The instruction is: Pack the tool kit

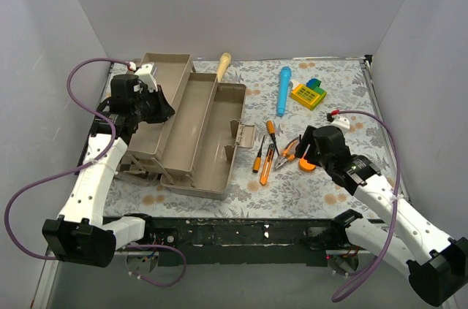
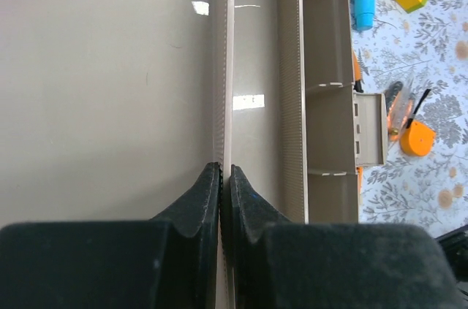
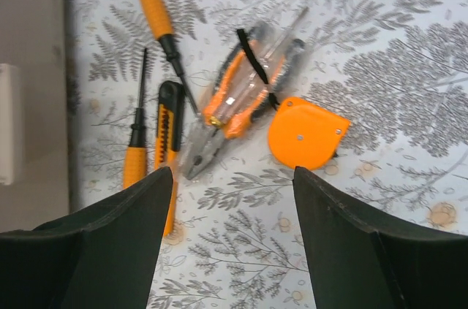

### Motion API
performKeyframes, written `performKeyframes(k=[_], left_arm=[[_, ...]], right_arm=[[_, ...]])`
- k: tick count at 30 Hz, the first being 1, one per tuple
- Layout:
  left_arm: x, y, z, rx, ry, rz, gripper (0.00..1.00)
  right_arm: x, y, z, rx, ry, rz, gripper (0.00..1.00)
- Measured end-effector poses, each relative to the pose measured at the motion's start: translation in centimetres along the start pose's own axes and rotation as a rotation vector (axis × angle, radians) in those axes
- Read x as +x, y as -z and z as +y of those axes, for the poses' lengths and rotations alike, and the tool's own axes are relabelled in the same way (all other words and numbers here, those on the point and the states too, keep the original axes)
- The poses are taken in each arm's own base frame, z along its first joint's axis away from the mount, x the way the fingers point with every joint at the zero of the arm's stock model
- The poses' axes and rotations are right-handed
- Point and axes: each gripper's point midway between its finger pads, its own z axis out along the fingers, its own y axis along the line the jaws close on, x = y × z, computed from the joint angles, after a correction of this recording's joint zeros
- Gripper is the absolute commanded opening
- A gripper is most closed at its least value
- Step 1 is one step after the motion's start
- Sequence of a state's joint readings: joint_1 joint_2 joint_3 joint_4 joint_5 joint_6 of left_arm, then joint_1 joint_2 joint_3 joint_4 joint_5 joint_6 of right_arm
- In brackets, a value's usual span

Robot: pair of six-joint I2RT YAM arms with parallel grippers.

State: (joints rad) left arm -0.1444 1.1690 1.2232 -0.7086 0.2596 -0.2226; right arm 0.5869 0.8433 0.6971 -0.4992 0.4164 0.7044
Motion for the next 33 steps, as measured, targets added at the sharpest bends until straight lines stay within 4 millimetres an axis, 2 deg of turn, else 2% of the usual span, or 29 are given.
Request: performKeyframes(k=[6,7,9,11,16,23,30,33], left_arm=[[0.0,-0.4,-0.9,0.051,0.024,0.009,0.01],[0.0,-0.5,-1.0,0.058,0.024,0.009,0.09],[-0.1,-0.7,-1.2,0.067,0.025,0.006,0.32],[-0.2,-0.7,-1.5,0.086,0.020,0.003,0.58],[-1.4,-0.4,-2.4,0.131,-0.009,-0.048,0.98],[-3.1,1.0,-3.2,0.155,-0.066,-0.111,0.98],[-6.8,4.1,-4.7,0.176,-0.146,-0.249,0.98],[-8.8,5.8,-5.4,0.179,-0.177,-0.328,0.98]], right_arm=[[1.3,-0.9,-4.2,0.128,-0.054,0.053,0.80],[1.4,-1.1,-4.8,0.148,-0.065,0.063,0.81],[1.8,-1.4,-5.9,0.182,-0.085,0.091,0.82],[2.3,-1.8,-6.9,0.211,-0.110,0.131,0.83],[4.4,-2.9,-7.7,0.232,-0.119,0.254,0.84],[6.8,-4.0,-7.8,0.252,-0.112,0.373,0.84],[8.4,-5.0,-8.4,0.295,-0.092,0.438,0.83],[8.3,-5.3,-8.1,0.300,-0.080,0.446,0.83]])
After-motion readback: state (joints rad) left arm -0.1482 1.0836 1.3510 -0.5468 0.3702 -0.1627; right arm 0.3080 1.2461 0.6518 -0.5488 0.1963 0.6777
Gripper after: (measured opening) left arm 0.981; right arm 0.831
